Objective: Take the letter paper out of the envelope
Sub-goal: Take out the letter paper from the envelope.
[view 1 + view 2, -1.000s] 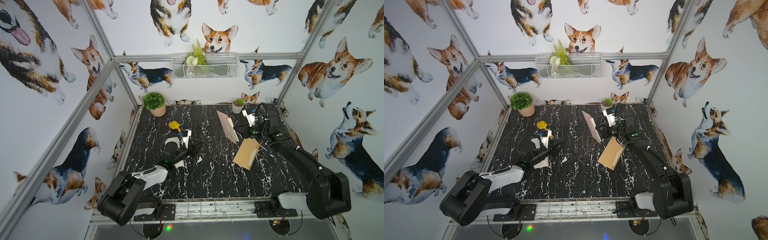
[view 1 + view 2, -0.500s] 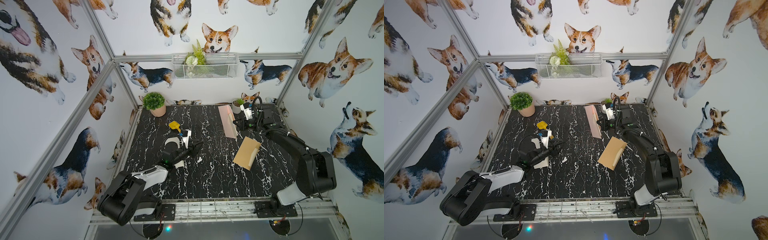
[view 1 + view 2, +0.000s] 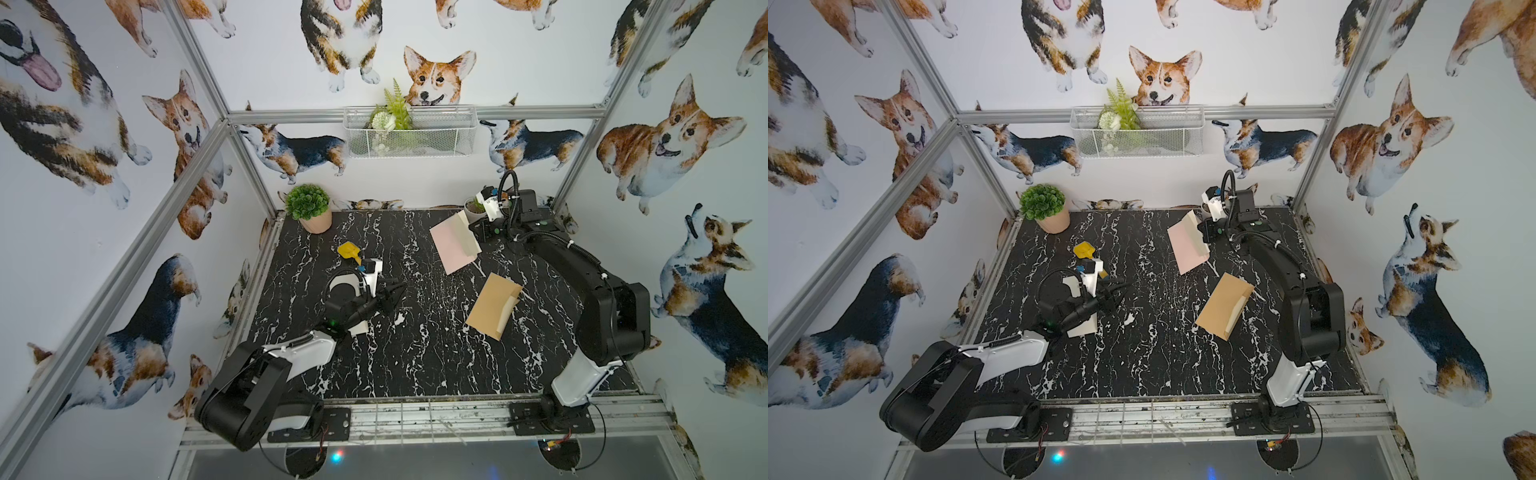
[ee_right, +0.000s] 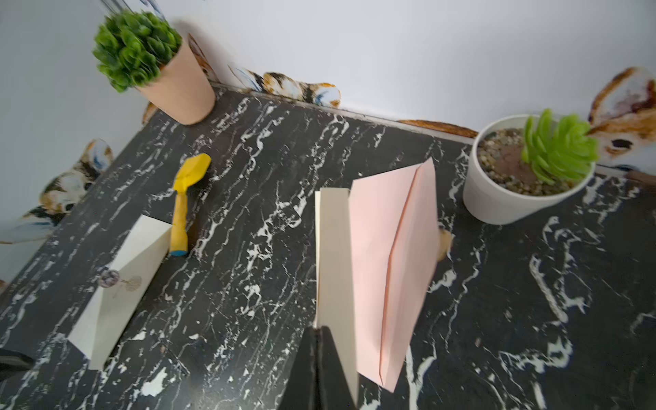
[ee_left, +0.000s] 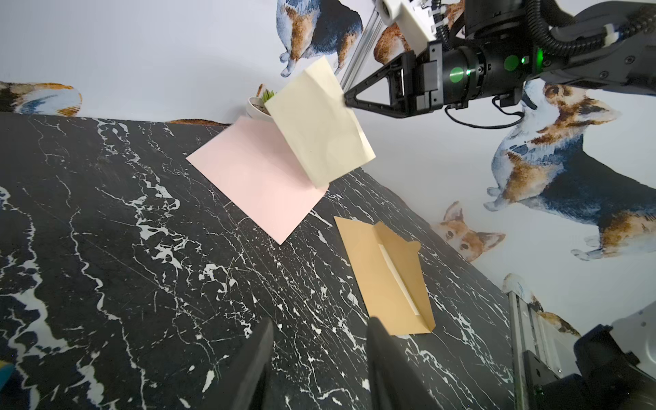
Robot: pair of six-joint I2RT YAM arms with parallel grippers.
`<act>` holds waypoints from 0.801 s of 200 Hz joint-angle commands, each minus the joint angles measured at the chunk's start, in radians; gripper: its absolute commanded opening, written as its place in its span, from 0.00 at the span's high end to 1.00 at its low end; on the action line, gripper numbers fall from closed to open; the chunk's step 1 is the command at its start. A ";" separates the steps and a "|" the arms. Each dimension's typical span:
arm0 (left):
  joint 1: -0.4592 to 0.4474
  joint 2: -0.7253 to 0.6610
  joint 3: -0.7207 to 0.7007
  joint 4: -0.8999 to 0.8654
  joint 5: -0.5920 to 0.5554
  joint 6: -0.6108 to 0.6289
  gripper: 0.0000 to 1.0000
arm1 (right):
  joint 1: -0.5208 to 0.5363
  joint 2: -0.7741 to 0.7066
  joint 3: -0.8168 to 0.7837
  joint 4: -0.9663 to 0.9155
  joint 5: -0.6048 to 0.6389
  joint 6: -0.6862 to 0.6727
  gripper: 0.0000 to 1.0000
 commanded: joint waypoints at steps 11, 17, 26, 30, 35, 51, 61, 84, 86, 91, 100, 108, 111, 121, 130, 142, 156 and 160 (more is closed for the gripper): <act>0.001 -0.002 0.004 0.024 0.005 -0.008 0.54 | 0.000 -0.044 -0.041 -0.069 0.042 -0.058 1.00; 0.001 0.000 0.004 0.026 0.006 -0.007 0.54 | 0.006 -0.061 -0.045 -0.074 0.030 -0.045 1.00; 0.001 0.003 0.005 0.027 0.007 -0.010 0.54 | 0.025 -0.094 -0.050 -0.087 0.016 -0.029 1.00; 0.001 0.006 0.005 0.027 0.006 -0.009 0.53 | 0.039 -0.112 -0.054 -0.090 0.016 -0.023 1.00; 0.001 0.009 0.005 0.028 0.006 -0.010 0.53 | 0.063 -0.135 -0.061 -0.093 0.020 -0.020 1.00; 0.000 0.018 0.007 0.032 0.005 -0.011 0.53 | 0.172 -0.200 -0.088 -0.101 0.044 -0.017 1.00; 0.001 0.024 0.008 0.033 0.006 -0.012 0.51 | 0.235 -0.224 -0.105 -0.104 0.028 0.009 1.00; 0.001 0.033 0.009 0.035 0.000 -0.010 0.41 | 0.315 -0.276 -0.235 0.021 -0.143 0.158 1.00; 0.001 0.033 0.009 0.034 -0.001 -0.009 0.40 | 0.317 -0.281 -0.253 0.044 -0.157 0.174 1.00; 0.001 0.032 0.008 0.034 -0.006 -0.007 0.39 | 0.318 -0.294 -0.298 0.094 -0.188 0.214 1.00; 0.001 0.026 0.004 0.031 -0.014 -0.004 0.38 | 0.315 -0.312 -0.375 0.185 -0.219 0.275 1.00; 0.001 0.019 0.001 0.024 -0.022 0.000 0.38 | 0.311 -0.320 -0.433 0.240 -0.219 0.296 1.00; 0.001 0.017 0.000 0.023 -0.027 0.002 0.38 | 0.308 -0.317 -0.447 0.255 -0.218 0.300 1.00; 0.001 0.008 -0.005 0.019 -0.038 0.003 0.38 | 0.290 -0.287 -0.483 0.281 -0.229 0.312 1.00; 0.001 0.003 -0.007 0.018 -0.046 0.003 0.37 | 0.262 -0.232 -0.488 0.287 -0.270 0.340 1.00; 0.000 0.007 -0.007 0.016 -0.047 0.003 0.37 | 0.226 -0.138 -0.484 0.319 -0.368 0.394 1.00; 0.000 0.016 -0.002 0.019 -0.039 0.001 0.37 | 0.203 -0.047 -0.481 0.369 -0.443 0.432 1.00; 0.001 0.021 0.000 0.019 -0.037 0.000 0.37 | 0.204 -0.030 -0.479 0.374 -0.445 0.429 1.00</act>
